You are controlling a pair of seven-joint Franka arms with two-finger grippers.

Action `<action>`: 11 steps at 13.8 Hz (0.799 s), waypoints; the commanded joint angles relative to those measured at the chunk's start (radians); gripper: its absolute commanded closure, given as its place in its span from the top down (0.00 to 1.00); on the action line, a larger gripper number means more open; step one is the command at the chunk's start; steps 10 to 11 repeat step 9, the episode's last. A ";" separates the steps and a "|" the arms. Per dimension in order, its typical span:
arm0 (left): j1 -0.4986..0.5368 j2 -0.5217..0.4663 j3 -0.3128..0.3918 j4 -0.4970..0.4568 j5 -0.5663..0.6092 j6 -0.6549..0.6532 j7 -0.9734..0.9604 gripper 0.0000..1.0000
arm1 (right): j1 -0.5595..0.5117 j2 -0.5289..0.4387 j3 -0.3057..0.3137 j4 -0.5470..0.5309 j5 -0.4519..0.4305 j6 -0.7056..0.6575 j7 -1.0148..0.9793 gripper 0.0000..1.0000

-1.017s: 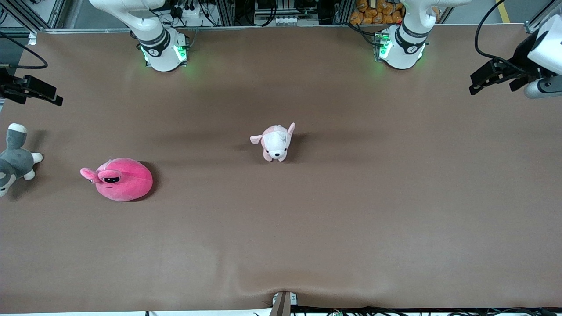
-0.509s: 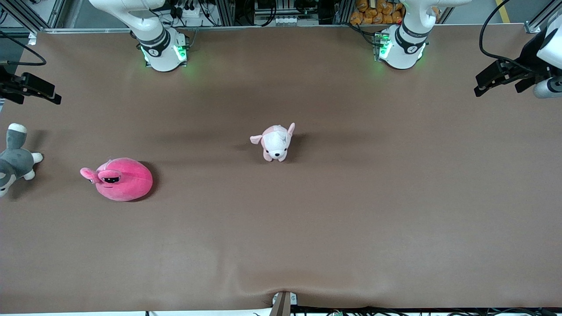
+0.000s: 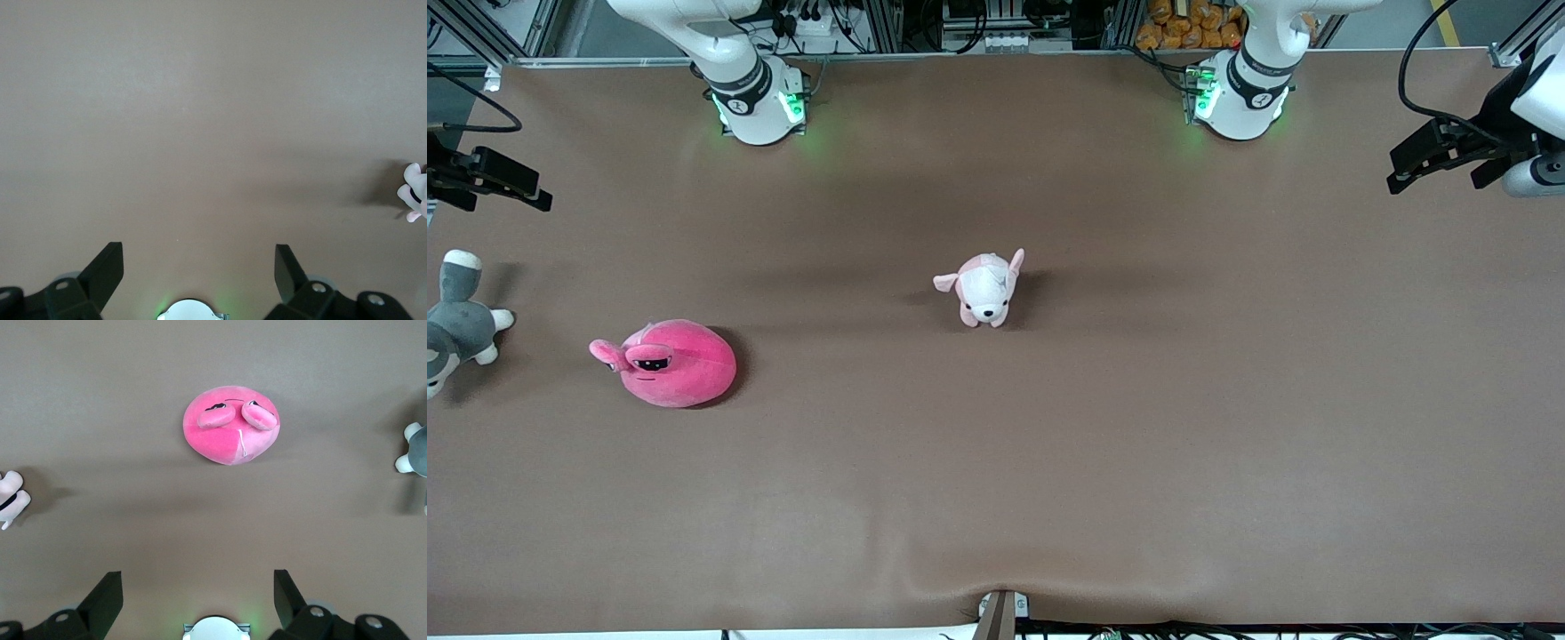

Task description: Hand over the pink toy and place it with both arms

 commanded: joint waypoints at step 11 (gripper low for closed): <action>-0.001 0.009 -0.008 0.028 0.019 -0.022 0.013 1.00 | 0.008 -0.024 -0.006 -0.010 -0.015 -0.007 -0.010 1.00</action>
